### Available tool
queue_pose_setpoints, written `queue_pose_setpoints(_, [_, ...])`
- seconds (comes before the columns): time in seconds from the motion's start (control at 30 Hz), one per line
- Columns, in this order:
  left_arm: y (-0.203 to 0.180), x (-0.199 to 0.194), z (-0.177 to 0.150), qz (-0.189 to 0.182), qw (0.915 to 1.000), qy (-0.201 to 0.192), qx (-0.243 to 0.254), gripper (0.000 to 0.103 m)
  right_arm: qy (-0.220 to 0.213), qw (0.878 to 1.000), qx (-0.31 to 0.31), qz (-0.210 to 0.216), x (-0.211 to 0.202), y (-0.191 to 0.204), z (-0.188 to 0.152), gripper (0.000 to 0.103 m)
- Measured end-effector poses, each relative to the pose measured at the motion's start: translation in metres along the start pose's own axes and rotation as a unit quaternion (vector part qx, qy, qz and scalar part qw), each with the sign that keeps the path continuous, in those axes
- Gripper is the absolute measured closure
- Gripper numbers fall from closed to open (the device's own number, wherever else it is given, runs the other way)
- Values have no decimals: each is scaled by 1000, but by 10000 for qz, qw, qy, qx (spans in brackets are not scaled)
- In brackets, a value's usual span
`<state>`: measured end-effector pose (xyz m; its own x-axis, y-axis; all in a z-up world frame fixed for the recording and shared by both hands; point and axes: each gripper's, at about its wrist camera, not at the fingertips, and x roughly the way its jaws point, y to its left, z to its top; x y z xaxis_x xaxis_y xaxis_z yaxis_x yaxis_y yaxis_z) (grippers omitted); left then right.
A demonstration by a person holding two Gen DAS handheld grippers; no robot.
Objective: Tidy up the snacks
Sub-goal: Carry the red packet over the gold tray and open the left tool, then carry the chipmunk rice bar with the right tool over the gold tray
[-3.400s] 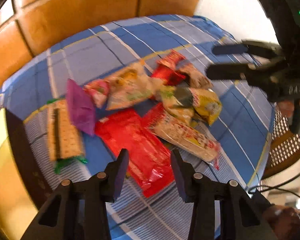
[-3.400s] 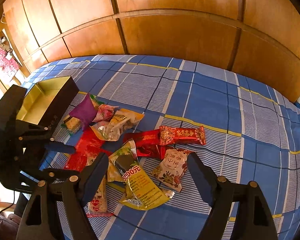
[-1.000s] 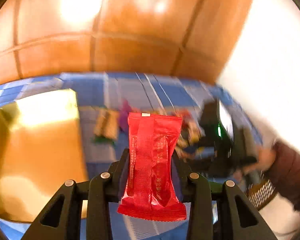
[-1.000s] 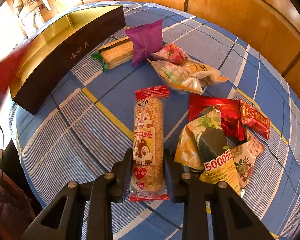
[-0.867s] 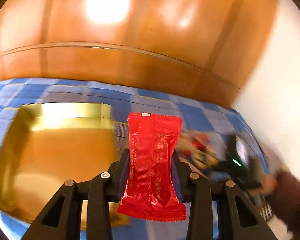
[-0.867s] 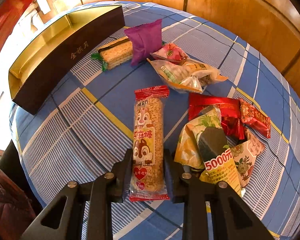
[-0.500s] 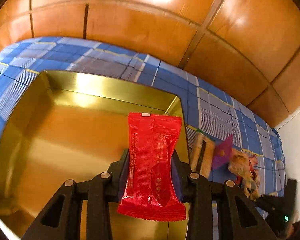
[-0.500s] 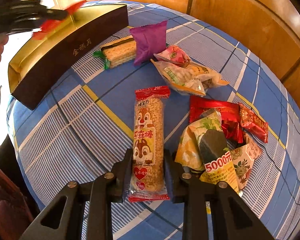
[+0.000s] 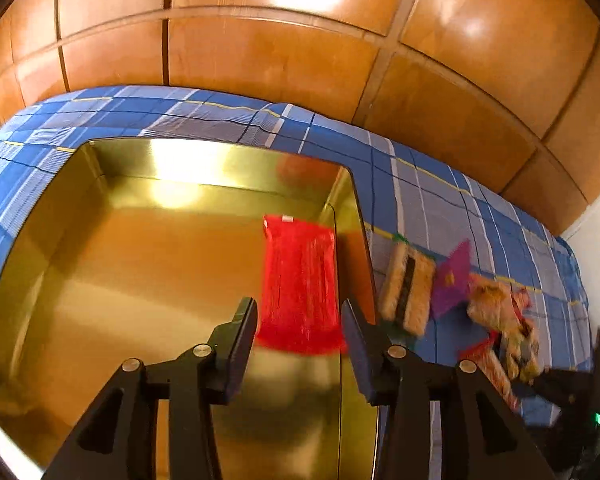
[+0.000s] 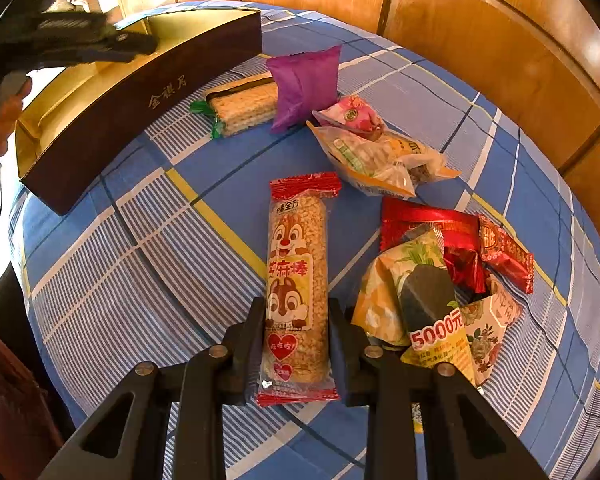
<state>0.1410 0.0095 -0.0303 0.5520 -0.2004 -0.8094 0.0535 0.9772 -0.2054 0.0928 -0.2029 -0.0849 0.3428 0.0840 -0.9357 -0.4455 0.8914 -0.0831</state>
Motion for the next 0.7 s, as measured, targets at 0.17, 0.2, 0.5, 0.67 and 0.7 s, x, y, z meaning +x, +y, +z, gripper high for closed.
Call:
queue_pose_setpoints(0.17, [-2,-31,-22,16,9994,-218,257,58,-62,10000,60,-43,-3,4,-5,74])
queue_pose_setpoints(0.2, [-1,-39,-26,15,9992,-273,296,58,-55,9999,98,-58,-3,5,-6,74])
queue_pose_setpoints(0.5, [23,-79,-50,195,9971,-610,414,58,190,9967,702,-360,-11,17,-2,75])
queue_pose_setpoints(0.67, [53,-93,-58,447,9955,-807,206,56,168,9921,1234,137,-22,25,-6,75])
queue_pose_setpoints(0.7, [58,-95,-60,519,9949,-848,168,55,124,9896,1398,303,-25,27,-8,75])
